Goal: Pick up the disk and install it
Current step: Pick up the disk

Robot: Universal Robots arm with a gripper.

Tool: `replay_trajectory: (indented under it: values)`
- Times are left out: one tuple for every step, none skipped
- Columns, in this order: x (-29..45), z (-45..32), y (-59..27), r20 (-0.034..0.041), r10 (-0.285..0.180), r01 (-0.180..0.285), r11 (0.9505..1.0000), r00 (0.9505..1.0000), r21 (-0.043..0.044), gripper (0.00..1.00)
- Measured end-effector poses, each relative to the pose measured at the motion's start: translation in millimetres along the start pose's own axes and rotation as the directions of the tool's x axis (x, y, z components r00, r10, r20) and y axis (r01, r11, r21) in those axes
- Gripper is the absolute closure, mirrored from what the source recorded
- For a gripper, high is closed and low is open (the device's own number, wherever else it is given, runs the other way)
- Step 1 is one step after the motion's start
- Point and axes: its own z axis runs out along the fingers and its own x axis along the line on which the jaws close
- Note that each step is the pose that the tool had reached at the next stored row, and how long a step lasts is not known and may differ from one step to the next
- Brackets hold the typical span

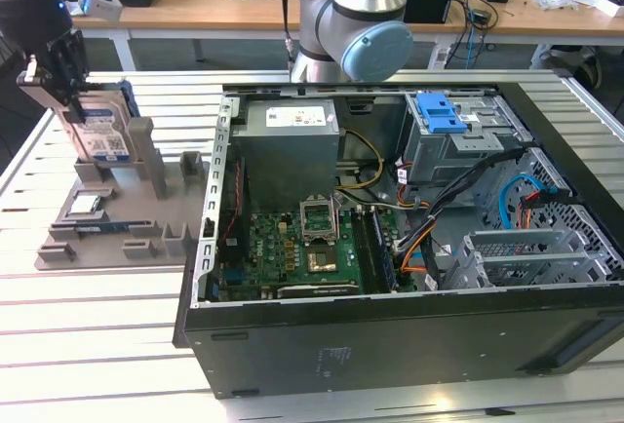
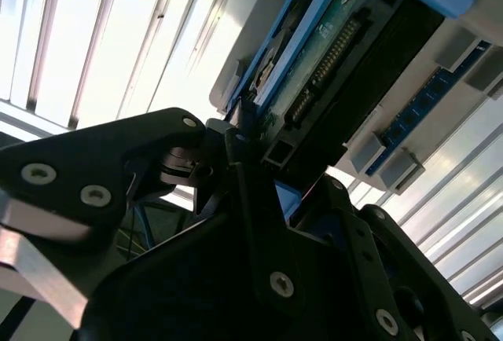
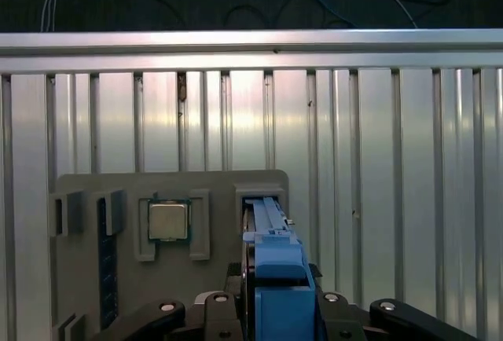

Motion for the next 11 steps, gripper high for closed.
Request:
replay_trajectory:
  values:
    - [0.0,-1.4,0.0,0.0,0.0,0.0,1.0,1.0,0.0001,0.63]
    - [-0.1,-3.3,0.0,0.0,0.0,0.0,1.0,1.0,0.0001,0.63]
    - [-0.1,-4.8,0.1,0.0,0.0,0.0,1.0,1.0,0.0001,0.63]
    - [-0.1,-6.5,0.1,0.0,0.0,0.0,1.0,1.0,0.0,0.63]
    - [-0.1,-8.7,0.1,0.0,0.0,0.0,1.0,1.0,0.0,0.63]
    - [-0.2,-10.3,0.1,0.0,0.0,0.0,1.0,1.0,0.0,0.63]
    - [-0.2,-11.6,0.2,0.0,0.0,0.0,1.0,1.0,-0.0001,0.63]
    - [-0.2,-13.0,0.2,0.0,0.0,0.0,1.0,1.0,0.0001,0.63]
    - [-0.2,-14.3,0.2,0.0,0.0,0.0,1.0,1.0,0.0,0.63]
    - [-0.2,-15.7,0.2,0.0,0.0,0.0,1.0,1.0,0.0001,0.63]
    - [-0.3,-17.5,0.3,0.0,0.0,0.0,1.0,1.0,0.0001,0.63]
